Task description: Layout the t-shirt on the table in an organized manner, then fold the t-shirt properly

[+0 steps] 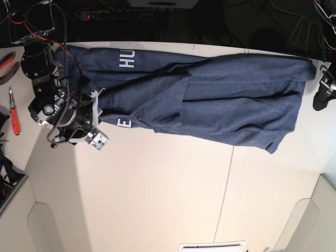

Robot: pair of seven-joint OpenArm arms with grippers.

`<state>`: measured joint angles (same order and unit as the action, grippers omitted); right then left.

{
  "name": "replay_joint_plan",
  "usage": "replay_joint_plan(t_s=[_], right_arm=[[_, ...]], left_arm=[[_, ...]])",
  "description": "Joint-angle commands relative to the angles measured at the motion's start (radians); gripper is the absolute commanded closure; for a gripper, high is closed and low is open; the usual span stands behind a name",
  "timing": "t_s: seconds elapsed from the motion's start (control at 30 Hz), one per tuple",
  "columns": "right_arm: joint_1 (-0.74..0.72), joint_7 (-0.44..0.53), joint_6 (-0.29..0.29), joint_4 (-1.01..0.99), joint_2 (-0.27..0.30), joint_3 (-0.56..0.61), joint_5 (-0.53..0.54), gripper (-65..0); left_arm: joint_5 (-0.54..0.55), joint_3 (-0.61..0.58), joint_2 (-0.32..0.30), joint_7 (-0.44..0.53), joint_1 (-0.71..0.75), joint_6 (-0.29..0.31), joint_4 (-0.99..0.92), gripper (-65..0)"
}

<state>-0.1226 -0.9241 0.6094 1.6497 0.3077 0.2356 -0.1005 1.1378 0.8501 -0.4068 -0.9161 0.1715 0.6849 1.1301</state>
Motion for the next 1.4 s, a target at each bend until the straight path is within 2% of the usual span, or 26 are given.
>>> replay_joint_plan(t_s=[0.0,0.2,0.4,0.87,1.07,1.37], right_arm=[[-0.032,0.014,-0.001,-0.006,0.006,0.022,0.003,-21.2],[-0.072,0.006,-0.020,-0.037,0.005,0.106,0.003,-21.2],[-0.085,-0.023,-0.019,-0.037,0.005,0.107,0.083,-24.0],[-0.084,-0.042,-0.019,-0.037,0.005,0.107,0.090,-23.9],[-0.084,-0.041,-0.019,-0.037,0.005,0.107,0.090,-19.1],[-0.085,-0.025,-0.019,-0.077,0.000,0.107,0.090,-19.0]], left_arm=[[0.025,0.005,-0.022,0.014,-0.003,0.013,0.017,-9.9],[0.025,0.005,-0.022,0.013,-0.002,0.013,0.017,-9.9],[0.025,0.005,-0.022,0.005,-0.002,0.013,0.017,-9.9],[0.025,0.005,-0.022,0.006,-0.002,0.013,0.017,-9.9],[0.025,0.005,-0.022,0.006,-0.002,0.013,0.017,-9.9],[0.025,0.005,-0.022,0.006,-0.003,0.013,0.017,-9.9]])
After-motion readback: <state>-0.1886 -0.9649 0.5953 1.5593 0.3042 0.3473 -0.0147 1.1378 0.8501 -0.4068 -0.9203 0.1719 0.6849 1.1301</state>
